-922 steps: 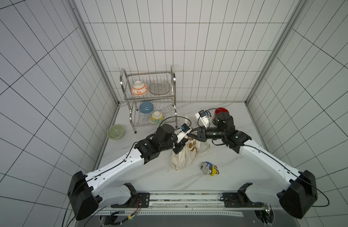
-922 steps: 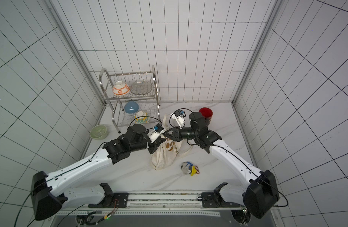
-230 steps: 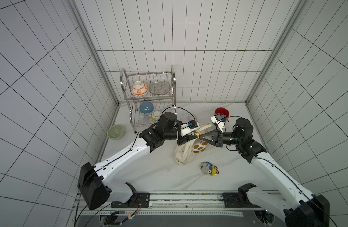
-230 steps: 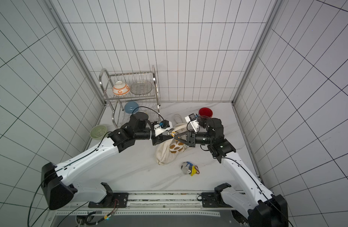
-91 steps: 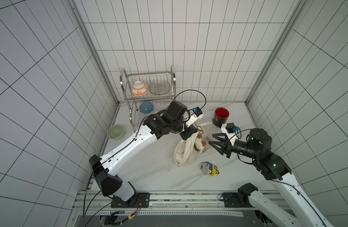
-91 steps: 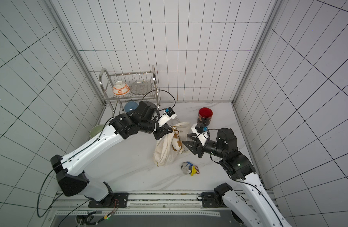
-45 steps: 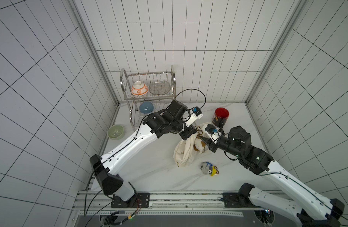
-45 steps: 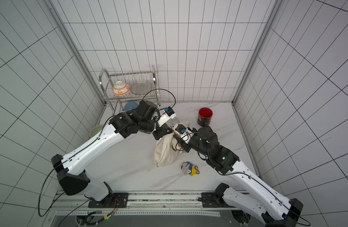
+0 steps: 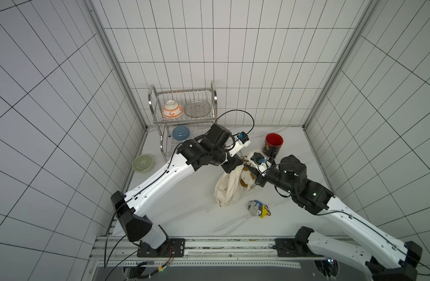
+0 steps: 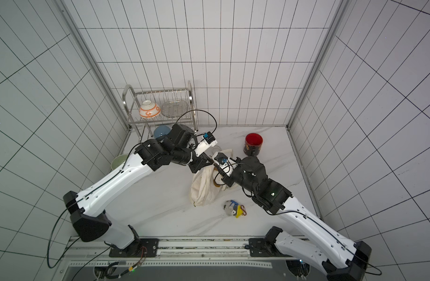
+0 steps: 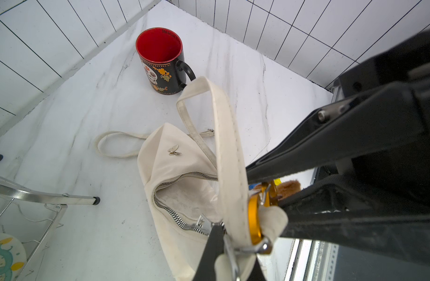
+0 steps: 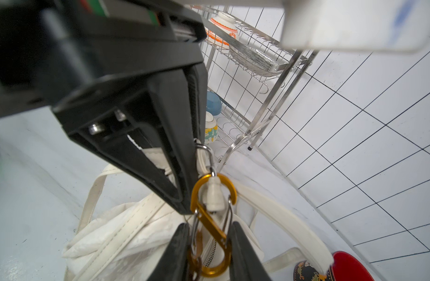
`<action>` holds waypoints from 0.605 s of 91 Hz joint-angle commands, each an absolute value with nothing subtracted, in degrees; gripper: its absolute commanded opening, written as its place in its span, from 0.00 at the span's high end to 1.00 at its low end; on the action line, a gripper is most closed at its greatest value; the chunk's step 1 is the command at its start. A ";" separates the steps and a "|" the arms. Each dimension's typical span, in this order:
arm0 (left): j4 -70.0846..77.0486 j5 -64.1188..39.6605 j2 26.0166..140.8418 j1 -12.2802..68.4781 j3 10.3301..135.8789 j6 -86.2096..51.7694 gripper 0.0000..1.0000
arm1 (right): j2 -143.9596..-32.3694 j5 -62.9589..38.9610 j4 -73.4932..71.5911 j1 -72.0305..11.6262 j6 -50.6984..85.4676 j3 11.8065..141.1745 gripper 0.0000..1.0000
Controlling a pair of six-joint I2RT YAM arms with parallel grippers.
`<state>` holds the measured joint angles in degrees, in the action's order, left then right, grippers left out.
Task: Remove the decoration from the bag
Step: Remove the decoration item from the bag.
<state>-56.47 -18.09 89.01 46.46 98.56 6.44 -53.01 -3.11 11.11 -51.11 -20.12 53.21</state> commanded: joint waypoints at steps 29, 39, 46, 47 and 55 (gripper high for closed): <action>-55.43 -19.16 88.97 46.32 100.15 6.59 1.00 | -52.64 -2.15 11.20 -52.64 -21.98 56.51 0.69; -55.41 -19.23 89.03 46.23 100.22 6.67 1.00 | -52.75 -1.40 11.77 -52.94 -22.23 56.64 0.72; -55.50 -19.58 89.03 46.19 100.22 6.68 1.00 | -52.78 -1.14 11.92 -52.99 -22.40 56.64 0.76; -55.48 -19.63 89.03 46.17 100.21 6.68 1.00 | -52.80 -1.14 11.94 -52.99 -22.45 56.67 0.77; -55.78 -19.67 89.12 46.14 100.29 6.87 1.00 | -52.94 -1.01 12.75 -53.17 -23.20 57.16 0.81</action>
